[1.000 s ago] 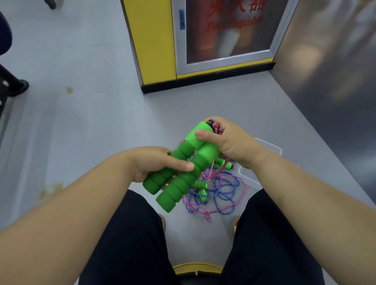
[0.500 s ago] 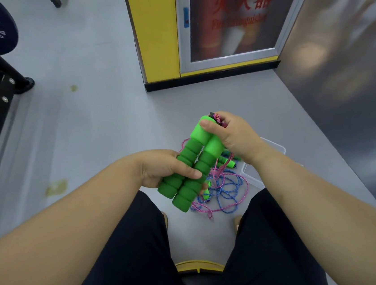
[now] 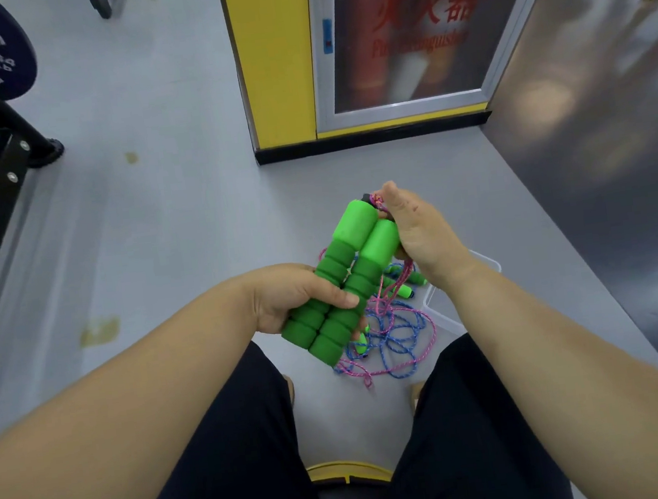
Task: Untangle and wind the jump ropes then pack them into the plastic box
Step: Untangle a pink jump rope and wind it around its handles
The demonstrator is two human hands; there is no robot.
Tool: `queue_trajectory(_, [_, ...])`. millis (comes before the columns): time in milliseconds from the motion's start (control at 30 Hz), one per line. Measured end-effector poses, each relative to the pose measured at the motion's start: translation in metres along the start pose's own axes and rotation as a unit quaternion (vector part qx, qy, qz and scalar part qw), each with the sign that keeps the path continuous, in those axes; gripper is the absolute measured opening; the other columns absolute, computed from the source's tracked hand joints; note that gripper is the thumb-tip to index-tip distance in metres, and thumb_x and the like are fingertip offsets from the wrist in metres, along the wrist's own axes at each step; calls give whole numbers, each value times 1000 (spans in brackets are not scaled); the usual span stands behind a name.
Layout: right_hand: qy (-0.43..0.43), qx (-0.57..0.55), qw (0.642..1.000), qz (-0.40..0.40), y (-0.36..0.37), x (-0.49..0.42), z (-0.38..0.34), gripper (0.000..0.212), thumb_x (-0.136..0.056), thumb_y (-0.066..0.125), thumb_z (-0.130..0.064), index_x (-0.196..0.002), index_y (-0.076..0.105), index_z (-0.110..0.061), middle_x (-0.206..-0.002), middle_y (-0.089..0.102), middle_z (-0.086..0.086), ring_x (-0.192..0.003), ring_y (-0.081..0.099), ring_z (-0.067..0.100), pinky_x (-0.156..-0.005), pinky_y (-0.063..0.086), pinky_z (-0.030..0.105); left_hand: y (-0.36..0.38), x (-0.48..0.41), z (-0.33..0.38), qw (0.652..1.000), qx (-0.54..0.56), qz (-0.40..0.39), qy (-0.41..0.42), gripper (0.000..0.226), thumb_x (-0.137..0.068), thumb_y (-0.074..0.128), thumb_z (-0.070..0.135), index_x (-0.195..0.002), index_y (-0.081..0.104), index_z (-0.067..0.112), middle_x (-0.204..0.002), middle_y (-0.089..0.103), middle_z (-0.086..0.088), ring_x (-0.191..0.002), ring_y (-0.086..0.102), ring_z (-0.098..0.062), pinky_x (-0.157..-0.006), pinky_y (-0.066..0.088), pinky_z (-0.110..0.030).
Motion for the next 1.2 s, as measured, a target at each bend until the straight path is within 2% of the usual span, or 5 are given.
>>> queue_trajectory(300, [-52, 20, 998, 7, -21, 5, 3, 36, -90, 43, -44, -78, 64, -17, -59, 42, 3, -46, 32, 5, -48, 24, 24, -10, 25, 25, 981, 94, -134, 101, 46, -45, 91, 23, -85, 75, 7, -84, 71, -11, -75, 70, -24, -70, 57, -37])
queue_trajectory(667, [-116, 603, 774, -153, 29, 23, -18, 33, -101, 32, -29, -123, 45, -9, -118, 59, 16, -106, 56, 34, -77, 43, 37, -21, 19, 63, 950, -87, 281, 101, 4, -84, 64, 5, -81, 63, 9, -77, 66, -10, -64, 63, -23, -59, 55, -29])
queue_trajectory(900, [-220, 690, 656, -212, 42, 38, -77, 31, -100, 33, -34, -103, 55, -13, -99, 62, 8, -82, 51, 28, -61, 32, 32, -11, 22, 73, 629, -659, 414, 16, 11, -87, 47, 10, -94, 54, 14, -79, 48, -1, -76, 51, -25, -62, 40, -28])
queue_trajectory(1067, [-229, 614, 722, -221, 22, 24, -99, 23, -91, 54, -37, -109, 66, -29, -101, 67, -1, -94, 58, 18, -72, 45, 32, 2, 20, 69, 496, -809, 314, 16, 27, -89, 44, 8, -110, 59, 15, -103, 63, -2, -93, 61, -26, -63, 38, -28])
queue_trajectory(1200, [-180, 429, 852, -240, -5, 7, -98, 21, -80, 70, -26, -101, 72, -30, -79, 69, -13, -75, 59, 3, -73, 46, 21, 11, 24, 73, 524, -814, 246, 42, 25, -91, 45, 15, -112, 56, 22, -89, 56, 2, -81, 54, -23, -61, 37, -31])
Point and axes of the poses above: each hand's wrist, its own x-axis away from the middle knuckle, its own y-axis out of the palm, z = x × y, the point moved 3 cm from there along -x, towards the middle knuckle
